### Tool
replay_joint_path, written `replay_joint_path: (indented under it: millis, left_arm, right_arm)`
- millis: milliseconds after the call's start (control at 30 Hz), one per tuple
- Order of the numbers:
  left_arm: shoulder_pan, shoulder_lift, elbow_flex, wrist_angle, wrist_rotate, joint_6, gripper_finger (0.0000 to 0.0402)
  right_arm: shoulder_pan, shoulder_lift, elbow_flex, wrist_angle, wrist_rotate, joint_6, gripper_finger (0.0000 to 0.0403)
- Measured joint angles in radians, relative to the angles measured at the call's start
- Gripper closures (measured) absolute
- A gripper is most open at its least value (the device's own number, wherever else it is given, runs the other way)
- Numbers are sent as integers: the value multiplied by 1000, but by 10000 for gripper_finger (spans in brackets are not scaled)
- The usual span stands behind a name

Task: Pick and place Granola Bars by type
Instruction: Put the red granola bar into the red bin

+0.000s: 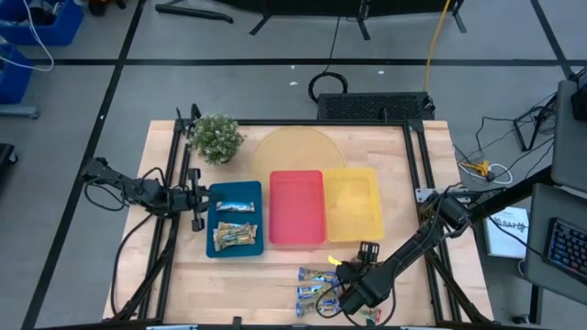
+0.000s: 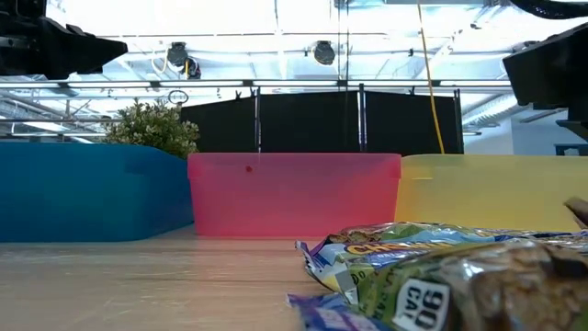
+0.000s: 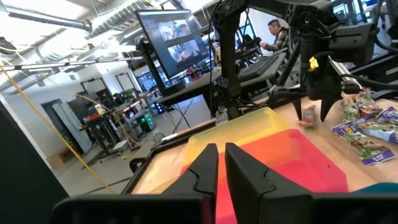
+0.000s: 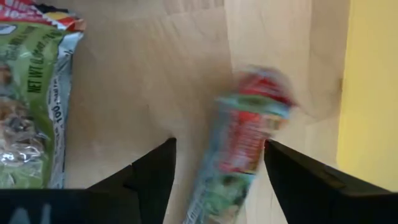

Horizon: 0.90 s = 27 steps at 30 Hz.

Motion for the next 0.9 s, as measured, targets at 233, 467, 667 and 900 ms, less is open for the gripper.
replay_joint_path:
  millis: [233, 467, 667, 900]
  left_arm:
    - [0, 0, 0, -2, 0, -1, 356]
    - [0, 0, 0, -5, 1, -11, 355]
    - [0, 0, 0, -7, 2, -17, 355]
    - [0, 0, 0, -11, 2, -60, 355]
  right_arm:
    - [0, 2, -9, 27, -1, -44, 205]
    - [-6, -9, -9, 72, -11, -51, 304]
    - [-26, -80, -16, 111, 2, -55, 381]
    - [-58, -224, -14, 248, 47, -131, 372]
